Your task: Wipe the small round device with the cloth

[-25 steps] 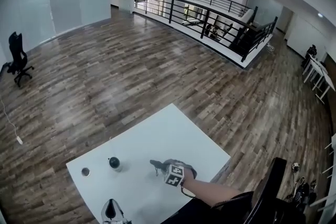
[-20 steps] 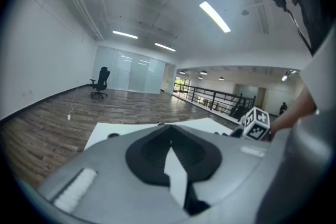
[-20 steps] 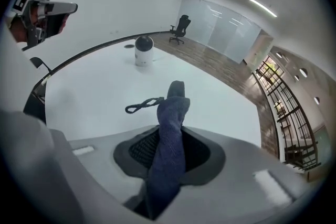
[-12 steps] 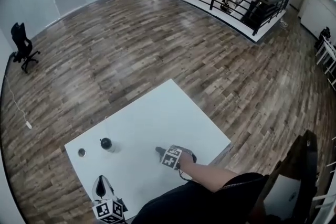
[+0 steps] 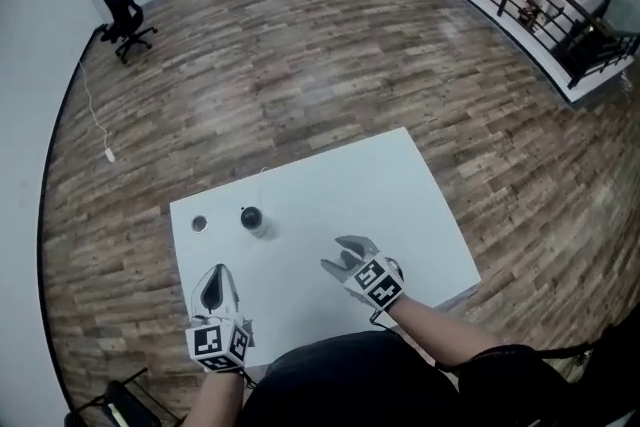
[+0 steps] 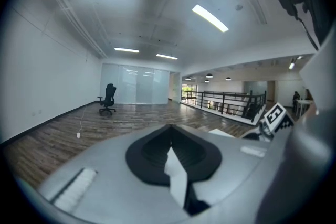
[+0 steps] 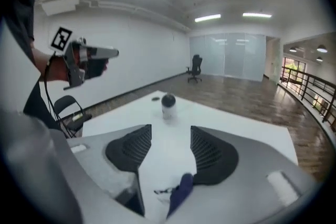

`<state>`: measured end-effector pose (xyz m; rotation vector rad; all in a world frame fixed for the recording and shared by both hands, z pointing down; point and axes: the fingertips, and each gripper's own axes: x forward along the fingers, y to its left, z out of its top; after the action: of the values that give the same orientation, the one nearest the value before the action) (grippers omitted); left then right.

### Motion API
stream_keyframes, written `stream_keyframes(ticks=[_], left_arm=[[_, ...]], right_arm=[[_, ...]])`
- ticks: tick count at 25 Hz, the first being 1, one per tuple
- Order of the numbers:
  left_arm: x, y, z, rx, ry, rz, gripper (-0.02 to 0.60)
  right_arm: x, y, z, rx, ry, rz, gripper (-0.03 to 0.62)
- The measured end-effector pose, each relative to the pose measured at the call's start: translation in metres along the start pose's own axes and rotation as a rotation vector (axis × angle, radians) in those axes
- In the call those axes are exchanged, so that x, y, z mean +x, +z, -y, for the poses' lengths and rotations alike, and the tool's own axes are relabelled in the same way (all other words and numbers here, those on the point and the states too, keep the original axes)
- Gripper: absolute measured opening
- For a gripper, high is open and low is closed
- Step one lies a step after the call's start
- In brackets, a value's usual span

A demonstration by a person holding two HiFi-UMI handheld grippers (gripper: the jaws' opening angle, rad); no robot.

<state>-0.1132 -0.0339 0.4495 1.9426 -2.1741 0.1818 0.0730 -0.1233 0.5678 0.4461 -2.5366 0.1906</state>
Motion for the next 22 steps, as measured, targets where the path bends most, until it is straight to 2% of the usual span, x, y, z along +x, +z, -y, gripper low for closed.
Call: stream_keyframes(ticks=[2, 5, 11, 14, 16, 17, 18, 19, 22], left_arm=[[-0.002, 0.012, 0.003, 0.004, 0.021, 0.025, 0.008], [-0.003, 0.028, 0.011, 0.018, 0.030, 0.064, 0.006], [-0.004, 0.034, 0.033, 0.031, 0.012, 0.090, 0.007], [-0.006, 0.025, 0.036, 0.025, 0.018, 0.082, 0.007], [-0.009, 0.016, 0.037, 0.026, 0.019, 0.071, 0.007], [-0.010, 0.013, 0.039, 0.032, 0.016, 0.060, 0.007], [-0.010, 0.011, 0.040, 0.040, 0.015, 0.050, 0.008], [-0.010, 0.010, 0.042, 0.047, 0.015, 0.047, 0.008], [-0.012, 0.015, 0.046, 0.071, 0.019, 0.089, 0.008]], right_arm=[[-0.011, 0.041, -0.006, -0.006, 0.005, 0.151, 0.233], [-0.028, 0.087, -0.012, -0.044, -0.015, 0.319, 0.233], [-0.073, 0.150, -0.013, -0.124, -0.118, 0.552, 0.233], [-0.092, 0.164, -0.012, -0.089, -0.160, 0.665, 0.233], [-0.098, 0.162, -0.011, -0.087, -0.183, 0.673, 0.223], [-0.097, 0.157, -0.011, -0.099, -0.191, 0.651, 0.155], [-0.093, 0.150, -0.010, -0.113, -0.196, 0.620, 0.052], [-0.089, 0.142, -0.010, -0.120, -0.198, 0.589, 0.002], [-0.082, 0.121, -0.009, -0.102, -0.207, 0.534, 0.000]])
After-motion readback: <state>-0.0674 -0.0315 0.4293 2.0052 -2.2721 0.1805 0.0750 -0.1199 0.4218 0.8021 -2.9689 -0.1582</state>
